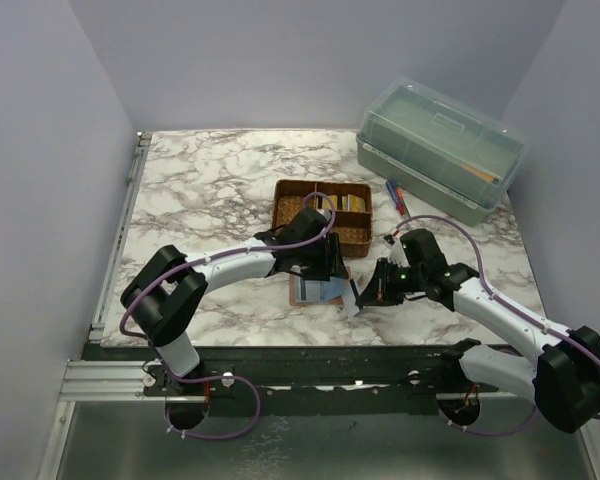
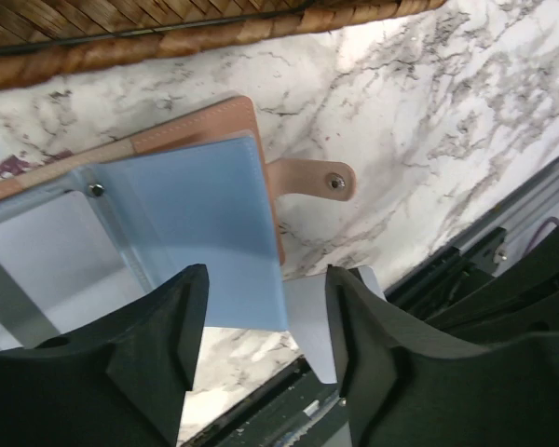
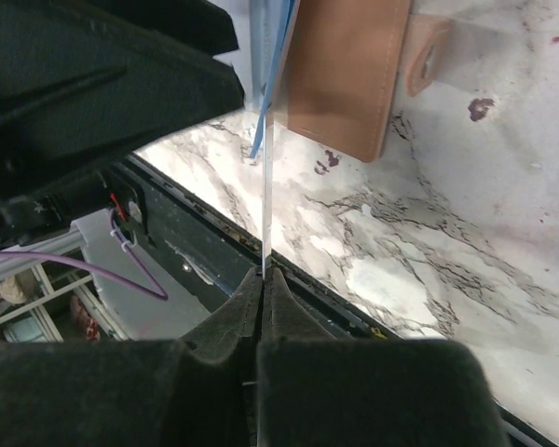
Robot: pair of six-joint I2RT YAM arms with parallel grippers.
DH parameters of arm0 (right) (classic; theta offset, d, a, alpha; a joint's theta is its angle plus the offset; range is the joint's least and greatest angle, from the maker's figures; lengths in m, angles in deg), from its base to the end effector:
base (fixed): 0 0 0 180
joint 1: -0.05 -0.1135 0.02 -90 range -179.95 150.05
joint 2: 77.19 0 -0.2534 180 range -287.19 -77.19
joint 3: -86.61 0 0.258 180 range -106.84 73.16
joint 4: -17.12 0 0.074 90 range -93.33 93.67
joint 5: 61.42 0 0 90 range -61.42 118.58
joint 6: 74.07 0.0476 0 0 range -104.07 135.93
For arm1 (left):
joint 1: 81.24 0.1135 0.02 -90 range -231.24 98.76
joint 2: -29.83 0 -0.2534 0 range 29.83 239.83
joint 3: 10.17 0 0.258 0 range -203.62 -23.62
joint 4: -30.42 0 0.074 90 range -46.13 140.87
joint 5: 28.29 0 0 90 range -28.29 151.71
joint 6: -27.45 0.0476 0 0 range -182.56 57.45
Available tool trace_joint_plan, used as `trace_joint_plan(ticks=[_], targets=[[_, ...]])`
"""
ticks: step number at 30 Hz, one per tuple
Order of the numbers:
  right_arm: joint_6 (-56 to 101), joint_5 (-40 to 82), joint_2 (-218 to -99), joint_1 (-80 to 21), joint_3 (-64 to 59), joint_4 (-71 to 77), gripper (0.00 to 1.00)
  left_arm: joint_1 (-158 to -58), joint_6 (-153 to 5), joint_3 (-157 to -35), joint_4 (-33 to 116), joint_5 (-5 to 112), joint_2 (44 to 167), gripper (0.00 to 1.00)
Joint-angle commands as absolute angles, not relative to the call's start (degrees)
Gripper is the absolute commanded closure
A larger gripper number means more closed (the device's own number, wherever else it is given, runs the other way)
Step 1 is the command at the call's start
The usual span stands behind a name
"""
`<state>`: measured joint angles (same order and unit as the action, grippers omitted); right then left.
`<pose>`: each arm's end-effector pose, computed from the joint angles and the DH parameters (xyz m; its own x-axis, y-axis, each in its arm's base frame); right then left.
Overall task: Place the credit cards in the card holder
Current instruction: Insert the credit card into the card holder.
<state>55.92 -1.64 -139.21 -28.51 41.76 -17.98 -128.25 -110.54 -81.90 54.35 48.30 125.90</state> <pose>0.1801 0.1253 0.1701 -0.9716 0.1034 -0.2130 -0.0773 0.7117 0.6983 0.2387 -0.2723 0.1694 -0.9475 -0.0436 -0.3169 0.1685 0.7739 -0.6104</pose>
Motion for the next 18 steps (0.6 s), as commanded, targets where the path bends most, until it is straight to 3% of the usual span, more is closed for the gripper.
trace_joint_plan(ticks=[1,5,18], targets=[[55.9,-5.6,-138.4,-29.1,42.3,-14.1,1.00,-128.4,-110.5,-81.0,52.8,43.1,124.9,0.37],[56.0,-7.0,-139.4,-29.6,42.4,-12.2,1.00,-128.4,-111.8,-81.3,52.8,44.4,126.3,0.38],[56.0,-7.1,-140.5,-30.0,42.3,-12.2,1.00,-126.5,-110.3,-77.9,53.2,48.6,124.2,0.74]])
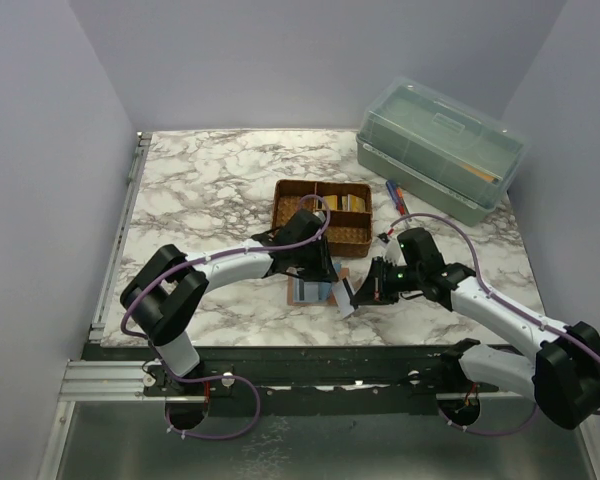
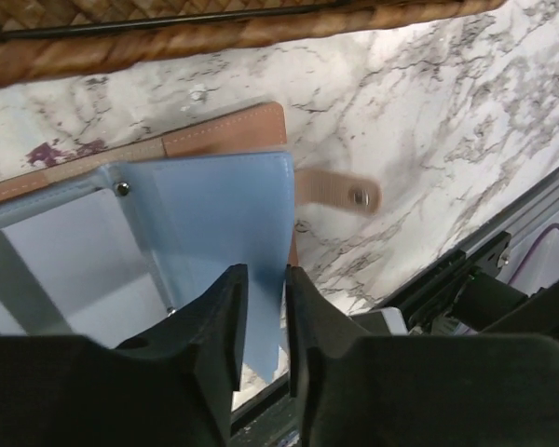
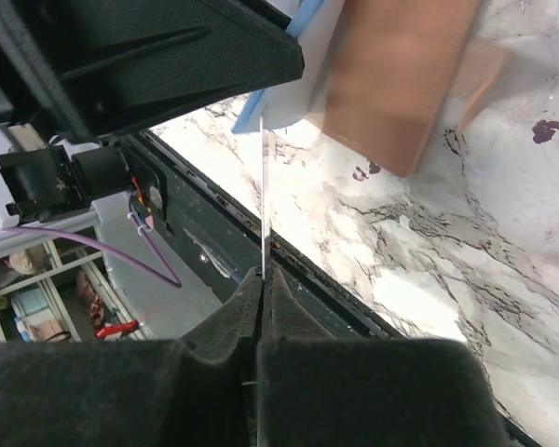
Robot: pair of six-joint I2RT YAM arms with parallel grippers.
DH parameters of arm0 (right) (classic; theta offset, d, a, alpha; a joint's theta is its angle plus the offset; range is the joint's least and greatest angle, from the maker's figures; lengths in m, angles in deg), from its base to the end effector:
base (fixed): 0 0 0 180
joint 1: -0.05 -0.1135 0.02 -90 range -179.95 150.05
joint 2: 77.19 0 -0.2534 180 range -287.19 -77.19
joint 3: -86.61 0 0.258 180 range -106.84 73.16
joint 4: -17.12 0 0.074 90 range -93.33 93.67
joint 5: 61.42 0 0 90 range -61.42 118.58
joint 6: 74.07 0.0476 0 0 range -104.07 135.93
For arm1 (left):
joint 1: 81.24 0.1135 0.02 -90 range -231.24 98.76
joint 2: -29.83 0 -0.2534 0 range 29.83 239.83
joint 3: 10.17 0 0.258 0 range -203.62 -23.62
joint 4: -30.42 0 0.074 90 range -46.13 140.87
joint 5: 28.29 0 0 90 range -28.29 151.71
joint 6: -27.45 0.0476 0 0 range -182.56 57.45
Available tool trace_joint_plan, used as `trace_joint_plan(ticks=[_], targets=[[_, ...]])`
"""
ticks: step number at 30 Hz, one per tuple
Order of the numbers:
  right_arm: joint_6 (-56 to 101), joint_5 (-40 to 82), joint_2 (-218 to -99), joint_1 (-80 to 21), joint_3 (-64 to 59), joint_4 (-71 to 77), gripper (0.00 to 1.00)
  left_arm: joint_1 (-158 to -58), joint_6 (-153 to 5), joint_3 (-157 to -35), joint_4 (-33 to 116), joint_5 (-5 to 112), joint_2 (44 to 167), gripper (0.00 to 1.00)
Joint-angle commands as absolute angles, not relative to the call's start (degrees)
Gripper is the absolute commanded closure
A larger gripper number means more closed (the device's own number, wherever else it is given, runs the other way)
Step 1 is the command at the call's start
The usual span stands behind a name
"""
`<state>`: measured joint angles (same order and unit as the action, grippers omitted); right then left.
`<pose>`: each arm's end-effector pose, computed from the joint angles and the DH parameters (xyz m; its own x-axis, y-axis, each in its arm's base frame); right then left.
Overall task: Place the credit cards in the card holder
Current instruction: Insert the credit card into the card holder.
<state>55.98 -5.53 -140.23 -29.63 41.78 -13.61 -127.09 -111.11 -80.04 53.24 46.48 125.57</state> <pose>0.1820 0.1344 0.1732 -0.9712 0.0597 -0.2307 -0.1373 0.6513 0.7463 0.2395 -0.2646 0.1630 -0.9558 -0.0538 -0.2890 0.1459 0.7665 -0.6255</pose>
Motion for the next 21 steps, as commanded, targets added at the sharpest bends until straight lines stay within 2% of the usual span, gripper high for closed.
trace_joint_plan(ticks=[1,7,11,21], targets=[[55.9,-6.7,-140.6,-30.1,42.2,-12.5,1.00,-126.3,-110.1,-77.4,53.2,48.8,123.8,0.76],[53.8,1.4,-142.3,-30.1,39.4,-19.7,1.00,-125.3,-110.1,-74.8,52.9,48.5,121.1,0.85],[52.6,4.1,-142.9,-30.1,38.3,-21.9,1.00,-124.6,-110.6,-72.9,51.6,48.1,119.1,0.98],[52.2,1.0,-143.6,-30.2,36.2,-20.1,1.00,-121.9,-111.4,-63.5,39.3,39.8,112.8,1.00]])
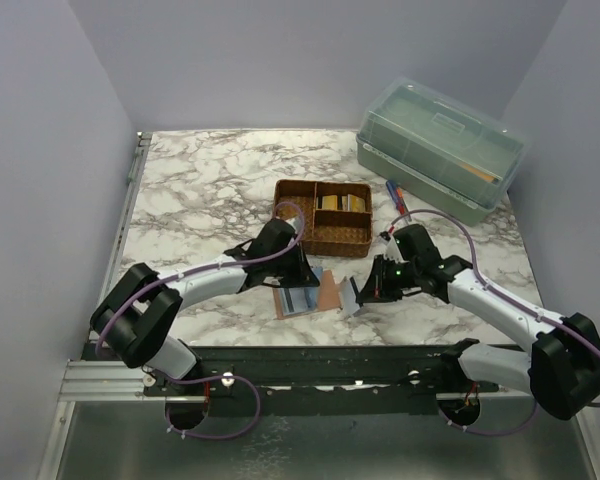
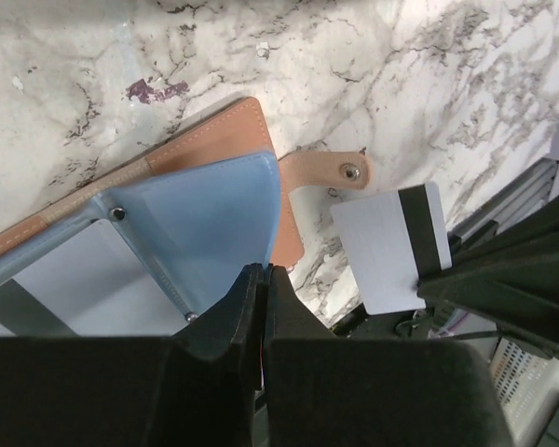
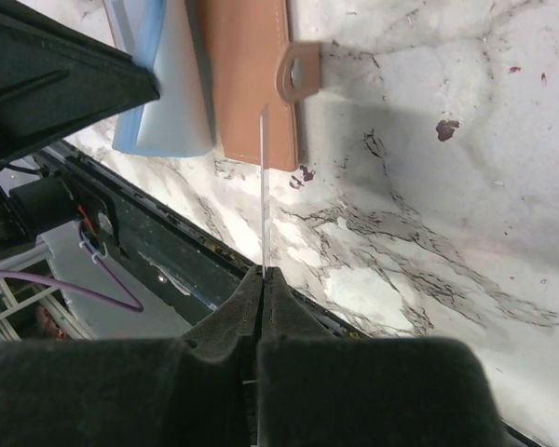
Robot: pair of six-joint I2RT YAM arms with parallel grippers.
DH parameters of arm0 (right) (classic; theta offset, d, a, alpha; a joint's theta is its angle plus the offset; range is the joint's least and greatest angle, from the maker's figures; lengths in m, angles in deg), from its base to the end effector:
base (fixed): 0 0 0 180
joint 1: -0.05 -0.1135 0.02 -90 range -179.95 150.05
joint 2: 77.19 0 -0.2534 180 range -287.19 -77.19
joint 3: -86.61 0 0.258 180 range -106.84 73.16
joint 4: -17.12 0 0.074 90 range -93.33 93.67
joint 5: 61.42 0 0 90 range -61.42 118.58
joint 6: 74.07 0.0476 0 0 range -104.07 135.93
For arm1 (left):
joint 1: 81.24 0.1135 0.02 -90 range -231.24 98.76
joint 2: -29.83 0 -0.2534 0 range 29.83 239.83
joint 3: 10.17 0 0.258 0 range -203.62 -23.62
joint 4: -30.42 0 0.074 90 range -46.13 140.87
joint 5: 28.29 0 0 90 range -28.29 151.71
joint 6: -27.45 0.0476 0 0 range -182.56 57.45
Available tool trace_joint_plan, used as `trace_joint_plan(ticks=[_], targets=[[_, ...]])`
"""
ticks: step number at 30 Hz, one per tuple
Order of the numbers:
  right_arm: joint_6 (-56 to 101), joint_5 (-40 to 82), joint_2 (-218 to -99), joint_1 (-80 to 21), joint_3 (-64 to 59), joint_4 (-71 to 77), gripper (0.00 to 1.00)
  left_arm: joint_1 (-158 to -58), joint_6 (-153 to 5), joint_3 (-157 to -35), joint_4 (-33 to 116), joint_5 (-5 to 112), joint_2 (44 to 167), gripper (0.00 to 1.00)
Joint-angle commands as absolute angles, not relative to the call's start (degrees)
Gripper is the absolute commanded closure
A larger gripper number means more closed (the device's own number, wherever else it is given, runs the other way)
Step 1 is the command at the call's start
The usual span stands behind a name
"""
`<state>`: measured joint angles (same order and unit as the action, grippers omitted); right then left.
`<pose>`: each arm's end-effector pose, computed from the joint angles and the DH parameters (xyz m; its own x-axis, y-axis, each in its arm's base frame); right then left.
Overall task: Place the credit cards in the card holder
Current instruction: Insert the credit card into the card holder.
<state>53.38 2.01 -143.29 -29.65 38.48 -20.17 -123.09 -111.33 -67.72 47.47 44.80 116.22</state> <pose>0.1885 0.1320 0.1698 -0.9708 0.0724 -0.2289 -0.0935 0.7641 0.6383 0.2241 -0.2193 0.1561 -0.9460 -0.1188 -0.3016 0.1177 0.7409 -0.6612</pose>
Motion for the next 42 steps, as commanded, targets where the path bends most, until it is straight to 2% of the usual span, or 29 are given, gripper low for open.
trace_joint_plan(ticks=[1,4,10,18,32,42], targets=[[52.3,0.1,-143.6,-30.4,36.0,-19.4,1.00,-121.8,-111.0,-62.4,37.3,39.1,112.3,1.00],[52.6,-1.4,-144.2,-30.8,35.5,-17.6,1.00,-121.7,-107.8,-60.3,32.8,37.7,111.3,1.00],[53.7,1.7,-145.7,-31.0,34.5,-17.7,1.00,-121.7,-102.6,-64.1,32.2,33.4,114.1,1.00],[55.4,2.1,-144.6,-31.7,34.1,-17.6,1.00,-121.7,-104.7,-59.3,28.4,33.0,114.4,1.00],[55.6,6.8,-142.9,-32.7,29.1,-24.6,1.00,-121.6,-108.6,-58.2,25.4,31.8,118.2,1.00],[56.0,6.3,-146.3,-33.2,30.4,-23.1,1.00,-121.6,-109.5,-57.8,24.8,31.4,117.6,1.00]])
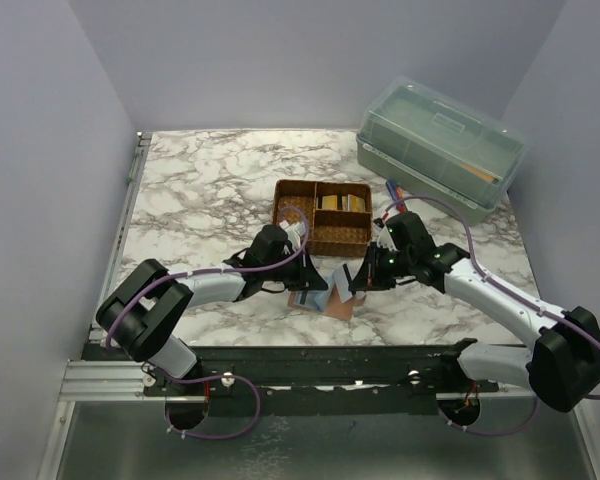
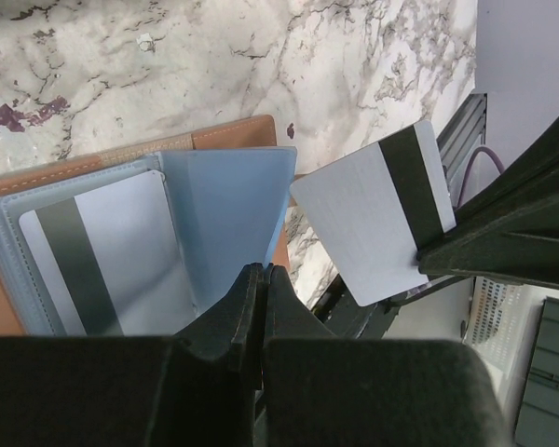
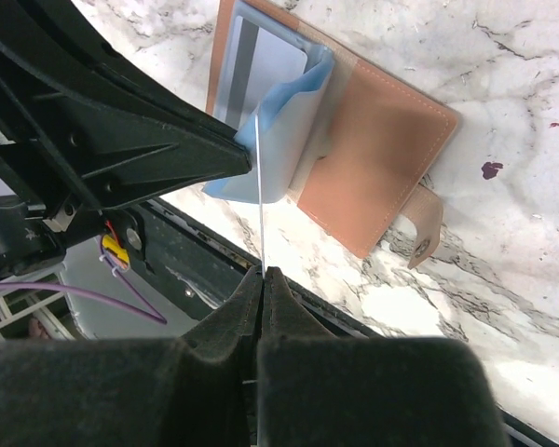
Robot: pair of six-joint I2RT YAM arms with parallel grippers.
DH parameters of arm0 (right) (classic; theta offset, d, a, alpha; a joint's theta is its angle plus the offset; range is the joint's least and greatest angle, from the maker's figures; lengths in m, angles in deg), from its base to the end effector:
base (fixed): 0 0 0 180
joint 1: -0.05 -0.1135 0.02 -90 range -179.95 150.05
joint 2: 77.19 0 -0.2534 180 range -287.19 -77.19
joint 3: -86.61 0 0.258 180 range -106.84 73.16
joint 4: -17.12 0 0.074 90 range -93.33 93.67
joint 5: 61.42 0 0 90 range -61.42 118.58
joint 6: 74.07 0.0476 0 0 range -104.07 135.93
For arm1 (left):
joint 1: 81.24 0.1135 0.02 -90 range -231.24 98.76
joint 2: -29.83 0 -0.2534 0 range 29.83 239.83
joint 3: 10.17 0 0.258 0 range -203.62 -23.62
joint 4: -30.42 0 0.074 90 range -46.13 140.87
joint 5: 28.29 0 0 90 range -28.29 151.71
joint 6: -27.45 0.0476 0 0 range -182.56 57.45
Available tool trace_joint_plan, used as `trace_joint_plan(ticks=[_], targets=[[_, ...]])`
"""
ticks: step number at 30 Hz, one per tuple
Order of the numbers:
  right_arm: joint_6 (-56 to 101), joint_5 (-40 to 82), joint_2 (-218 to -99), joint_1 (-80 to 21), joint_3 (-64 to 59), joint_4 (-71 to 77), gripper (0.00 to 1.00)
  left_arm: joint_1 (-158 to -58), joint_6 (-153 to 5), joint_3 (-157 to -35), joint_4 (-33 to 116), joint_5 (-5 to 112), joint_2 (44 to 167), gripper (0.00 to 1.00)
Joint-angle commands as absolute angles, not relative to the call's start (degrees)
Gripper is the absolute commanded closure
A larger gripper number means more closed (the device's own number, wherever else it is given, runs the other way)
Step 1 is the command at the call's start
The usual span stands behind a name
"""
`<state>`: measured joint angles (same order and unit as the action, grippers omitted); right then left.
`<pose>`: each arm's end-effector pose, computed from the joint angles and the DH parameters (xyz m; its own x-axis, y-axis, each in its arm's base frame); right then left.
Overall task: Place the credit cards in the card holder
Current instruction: Insert the credit card into the card holder.
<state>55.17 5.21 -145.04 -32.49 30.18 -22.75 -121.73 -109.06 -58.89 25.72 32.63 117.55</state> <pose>0.2014 0.1509 0.2053 -0.9541 0.0800 -0.2886 -0.1283 0.7615 0.6353 0.2176 -0.2162 0.1392 -0.9282 -0.0412 -0.3698 0.2898 0.5435 -0.7878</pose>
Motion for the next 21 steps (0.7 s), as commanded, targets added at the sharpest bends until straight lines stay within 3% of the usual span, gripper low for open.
trace_joint_plan(ticks=[1,5,10,21], targets=[[56.0,6.2,-146.6,-33.3,30.7,-22.9,1.00,-121.6,-109.6,-57.7,24.8,31.4,117.4,1.00],[56.1,6.1,-147.6,-33.4,30.8,-23.2,1.00,-121.6,-109.9,-57.5,24.6,31.3,117.2,0.97],[56.6,6.6,-147.5,-33.8,31.2,-25.0,1.00,-121.4,-110.6,-57.1,24.6,31.5,116.4,0.73],[57.1,7.4,-147.1,-34.6,32.2,-26.1,1.00,-120.8,-111.7,-57.1,23.8,29.9,116.6,0.70]])
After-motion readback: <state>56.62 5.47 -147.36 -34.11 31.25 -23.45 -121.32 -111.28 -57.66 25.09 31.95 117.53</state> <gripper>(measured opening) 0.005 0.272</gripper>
